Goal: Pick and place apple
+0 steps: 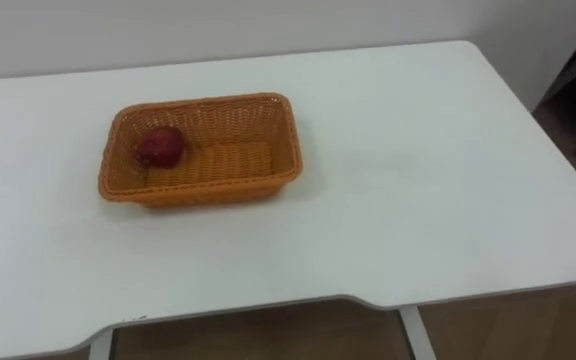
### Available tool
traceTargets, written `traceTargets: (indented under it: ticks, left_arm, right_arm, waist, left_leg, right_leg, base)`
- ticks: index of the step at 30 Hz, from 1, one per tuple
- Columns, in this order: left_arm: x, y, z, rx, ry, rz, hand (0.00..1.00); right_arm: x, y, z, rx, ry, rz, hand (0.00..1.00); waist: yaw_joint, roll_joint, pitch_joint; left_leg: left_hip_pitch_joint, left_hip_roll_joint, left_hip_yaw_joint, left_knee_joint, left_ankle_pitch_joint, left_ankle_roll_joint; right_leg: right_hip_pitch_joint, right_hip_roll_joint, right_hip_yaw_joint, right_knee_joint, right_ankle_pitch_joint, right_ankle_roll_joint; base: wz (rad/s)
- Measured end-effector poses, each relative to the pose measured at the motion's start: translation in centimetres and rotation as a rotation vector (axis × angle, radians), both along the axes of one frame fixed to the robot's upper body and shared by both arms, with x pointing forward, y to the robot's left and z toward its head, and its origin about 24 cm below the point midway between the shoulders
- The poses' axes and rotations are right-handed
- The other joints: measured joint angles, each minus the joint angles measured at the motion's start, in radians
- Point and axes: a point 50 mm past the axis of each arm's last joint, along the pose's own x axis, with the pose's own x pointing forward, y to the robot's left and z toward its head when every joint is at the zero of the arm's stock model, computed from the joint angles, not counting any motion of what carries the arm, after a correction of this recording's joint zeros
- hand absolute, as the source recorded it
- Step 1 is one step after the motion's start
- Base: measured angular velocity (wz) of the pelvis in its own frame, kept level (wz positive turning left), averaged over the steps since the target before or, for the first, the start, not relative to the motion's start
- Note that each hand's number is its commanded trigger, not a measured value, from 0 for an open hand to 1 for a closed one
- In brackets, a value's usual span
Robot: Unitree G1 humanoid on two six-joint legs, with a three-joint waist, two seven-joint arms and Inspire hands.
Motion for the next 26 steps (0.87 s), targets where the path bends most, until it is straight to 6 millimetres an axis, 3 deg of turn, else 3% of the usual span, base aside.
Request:
traceTargets:
  ticks: [5,9,14,21,26]
  left_arm:
    - [-0.2,-0.2,-0.1,-0.010,0.012,0.020,0.00]
    - [-0.2,-0.4,-0.2,-0.038,0.019,0.016,0.00]
    - [0.1,-0.7,-0.3,-0.068,0.022,0.015,0.00]
    - [-0.8,-1.1,-0.6,-0.115,0.087,0.029,0.00]
    - [-0.9,-1.6,-0.9,-0.130,0.120,0.029,0.00]
  right_arm:
    - [-5.4,3.9,-6.7,0.313,0.214,-0.070,0.00]
    - [-7.1,6.6,-9.3,0.461,0.334,0.060,0.00]
    - [-9.3,9.2,-11.4,0.637,0.477,0.328,0.00]
    - [-9.4,11.3,-12.7,0.775,0.581,0.738,0.00]
    - [-7.9,12.2,-13.1,0.810,0.676,1.042,0.00]
  waist:
    - [0.003,-0.006,0.0009]
    - [0.012,-0.008,0.0028]
    - [0.062,-0.003,0.0089]
    - [0.098,0.002,0.0160]
    - [0.110,0.001,0.0171]
  left_leg:
    - [0.000,-0.003,0.001,-0.003,0.000,0.001]
    - [0.000,-0.003,0.002,0.003,0.000,0.001]
    - [0.008,-0.003,0.002,0.001,0.000,0.001]
    - [0.025,-0.005,-0.009,-0.010,-0.001,0.000]
    - [0.025,-0.005,-0.010,-0.008,-0.001,0.000]
  right_leg:
    - [-0.001,0.000,0.012,-0.004,-0.003,0.001]
    - [0.000,-0.001,0.014,-0.007,-0.003,0.002]
    - [0.002,0.000,0.019,-0.016,-0.003,0.001]
    - [0.025,0.000,0.009,-0.032,-0.004,0.001]
    - [0.024,0.000,-0.002,-0.035,-0.004,0.001]
  base:
    - [0.00]
    - [-0.01]
    - [0.00]
    - [0.03]
    - [0.02]
